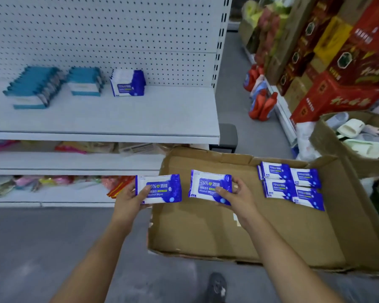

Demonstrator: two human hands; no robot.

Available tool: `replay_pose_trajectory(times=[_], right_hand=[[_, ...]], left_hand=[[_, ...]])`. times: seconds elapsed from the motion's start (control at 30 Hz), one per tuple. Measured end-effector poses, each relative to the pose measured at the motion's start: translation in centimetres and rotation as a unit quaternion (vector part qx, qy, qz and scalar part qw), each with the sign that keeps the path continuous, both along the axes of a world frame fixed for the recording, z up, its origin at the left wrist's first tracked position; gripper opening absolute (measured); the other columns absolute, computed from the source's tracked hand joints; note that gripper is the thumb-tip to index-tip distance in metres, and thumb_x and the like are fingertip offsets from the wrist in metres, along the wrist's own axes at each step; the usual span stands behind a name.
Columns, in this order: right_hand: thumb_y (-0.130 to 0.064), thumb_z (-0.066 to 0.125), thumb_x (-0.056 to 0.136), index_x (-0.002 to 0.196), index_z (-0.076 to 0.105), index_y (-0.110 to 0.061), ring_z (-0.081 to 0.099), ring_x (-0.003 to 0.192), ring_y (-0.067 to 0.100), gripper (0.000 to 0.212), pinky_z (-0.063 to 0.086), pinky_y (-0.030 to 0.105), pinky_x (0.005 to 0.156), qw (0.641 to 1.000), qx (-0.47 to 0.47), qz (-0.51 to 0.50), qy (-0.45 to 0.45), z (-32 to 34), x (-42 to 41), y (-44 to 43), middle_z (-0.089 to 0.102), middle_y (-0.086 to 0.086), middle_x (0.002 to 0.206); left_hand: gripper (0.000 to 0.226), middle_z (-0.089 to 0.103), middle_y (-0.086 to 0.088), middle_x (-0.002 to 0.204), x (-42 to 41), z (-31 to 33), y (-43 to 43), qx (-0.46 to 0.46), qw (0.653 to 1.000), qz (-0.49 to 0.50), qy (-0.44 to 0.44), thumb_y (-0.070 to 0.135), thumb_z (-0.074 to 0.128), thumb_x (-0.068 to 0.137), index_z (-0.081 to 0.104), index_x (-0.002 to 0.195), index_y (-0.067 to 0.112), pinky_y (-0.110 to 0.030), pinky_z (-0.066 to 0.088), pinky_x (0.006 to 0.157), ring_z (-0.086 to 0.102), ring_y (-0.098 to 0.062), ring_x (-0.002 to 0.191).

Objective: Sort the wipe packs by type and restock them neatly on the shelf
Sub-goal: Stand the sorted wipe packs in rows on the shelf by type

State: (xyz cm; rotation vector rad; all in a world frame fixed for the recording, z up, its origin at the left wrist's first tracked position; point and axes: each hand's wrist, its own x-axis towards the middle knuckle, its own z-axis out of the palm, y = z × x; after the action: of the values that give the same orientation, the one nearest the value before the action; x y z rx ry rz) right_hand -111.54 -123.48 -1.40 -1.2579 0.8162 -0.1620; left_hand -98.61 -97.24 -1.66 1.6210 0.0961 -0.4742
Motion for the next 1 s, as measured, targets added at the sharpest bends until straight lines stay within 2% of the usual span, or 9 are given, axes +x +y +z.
replay_pose_trajectory(times=[0.17, 0.3, 0.37, 0.43, 0.6, 0.7, 0.77, 0.87, 1.0], right_hand=[[-0.012, 0.081, 0.08, 0.115, 0.059, -0.011, 0.075, 0.09, 0.023, 0.042, 0.062, 0.035, 0.068, 1.0, -0.012, 0.02, -0.012, 1.8, 4.6, 3.0, 0.074, 0.008, 0.104], [-0.017, 0.078, 0.082, 0.119, 0.062, -0.011, 0.074, 0.096, 0.026, 0.04, 0.06, 0.045, 0.081, 0.998, 0.015, 0.048, -0.033, 1.5, 9.7, 3.7, 0.074, 0.01, 0.108], [-0.017, 0.075, 0.084, 0.119, 0.062, -0.012, 0.073, 0.099, 0.028, 0.038, 0.057, 0.049, 0.087, 0.996, 0.038, 0.064, -0.043, 1.4, 12.7, 3.8, 0.073, 0.011, 0.111], [-0.012, 0.073, 0.086, 0.117, 0.063, -0.011, 0.073, 0.097, 0.027, 0.033, 0.057, 0.046, 0.085, 0.995, 0.053, 0.062, -0.054, 1.7, 15.9, 4.1, 0.074, 0.011, 0.109], [-0.007, 0.072, 0.087, 0.114, 0.063, -0.011, 0.072, 0.099, 0.027, 0.029, 0.058, 0.037, 0.08, 0.993, 0.02, 0.089, -0.073, 3.8, 23.2, 4.5, 0.074, 0.01, 0.109], [-0.001, 0.071, 0.086, 0.103, 0.064, -0.012, 0.071, 0.095, 0.025, 0.022, 0.058, 0.026, 0.074, 0.991, -0.038, 0.095, -0.082, 4.5, 27.9, 4.6, 0.074, 0.01, 0.105], [0.001, 0.072, 0.085, 0.098, 0.064, -0.014, 0.069, 0.095, 0.025, 0.021, 0.056, 0.027, 0.078, 0.989, -0.064, 0.105, -0.084, 4.5, 31.3, 4.8, 0.074, 0.01, 0.103], [0.003, 0.074, 0.083, 0.095, 0.064, -0.015, 0.068, 0.094, 0.022, 0.023, 0.056, 0.031, 0.084, 0.987, -0.085, 0.119, -0.067, 3.9, 36.6, 5.5, 0.073, 0.007, 0.1], [0.003, 0.074, 0.082, 0.095, 0.063, -0.012, 0.07, 0.093, 0.024, 0.022, 0.058, 0.031, 0.082, 0.988, -0.105, 0.102, -0.041, 2.7, 44.1, 6.4, 0.074, 0.008, 0.101]], left_hand=[[0.016, 0.076, -0.002, 0.099, 4.1, 1.0, 2.9, -0.006, 1.0, 0.014, 0.008, 0.017, 0.069, 0.092, 0.064, 0.107, 0.019, -0.031, 0.062, 0.067, 0.075, -0.019, 0.088], [0.022, 0.076, -0.004, 0.102, 8.1, 1.4, 4.5, 0.003, 1.0, 0.016, 0.004, 0.02, 0.07, 0.091, 0.063, 0.113, 0.018, -0.04, 0.062, 0.077, 0.075, -0.021, 0.093], [0.022, 0.076, -0.004, 0.102, 10.2, 1.9, 5.4, 0.007, 1.0, 0.025, -0.002, 0.019, 0.07, 0.091, 0.062, 0.112, 0.02, -0.038, 0.063, 0.074, 0.075, -0.022, 0.093], [0.02, 0.076, 0.0, 0.099, 12.8, 2.9, 6.2, 0.011, 0.999, 0.031, -0.008, 0.019, 0.07, 0.091, 0.061, 0.108, 0.026, -0.031, 0.061, 0.067, 0.075, -0.018, 0.089], [0.022, 0.073, 0.003, 0.105, 18.7, 4.6, 7.6, 0.031, 0.999, 0.037, -0.013, 0.025, 0.07, 0.09, 0.059, 0.107, 0.033, -0.042, 0.06, 0.084, 0.072, -0.02, 0.098], [0.03, 0.074, 0.002, 0.109, 22.0, 5.1, 8.1, 0.011, 1.0, 0.02, -0.018, 0.027, 0.07, 0.088, 0.06, 0.117, 0.027, -0.038, 0.061, 0.083, 0.072, -0.022, 0.102], [0.032, 0.074, 0.004, 0.11, 24.1, 4.8, 8.2, 0.009, 1.0, 0.007, -0.021, 0.028, 0.068, 0.088, 0.06, 0.119, 0.028, -0.035, 0.061, 0.081, 0.071, -0.02, 0.102], [0.023, 0.076, 0.013, 0.098, 27.5, 3.9, 8.4, 0.009, 1.0, -0.019, -0.017, 0.023, 0.067, 0.091, 0.06, 0.111, 0.033, -0.025, 0.06, 0.07, 0.073, -0.01, 0.092], [0.021, 0.077, 0.009, 0.097, 33.5, 2.5, 8.8, -0.002, 0.998, -0.064, -0.009, 0.014, 0.065, 0.093, 0.061, 0.113, 0.019, -0.021, 0.058, 0.067, 0.073, -0.009, 0.091]])
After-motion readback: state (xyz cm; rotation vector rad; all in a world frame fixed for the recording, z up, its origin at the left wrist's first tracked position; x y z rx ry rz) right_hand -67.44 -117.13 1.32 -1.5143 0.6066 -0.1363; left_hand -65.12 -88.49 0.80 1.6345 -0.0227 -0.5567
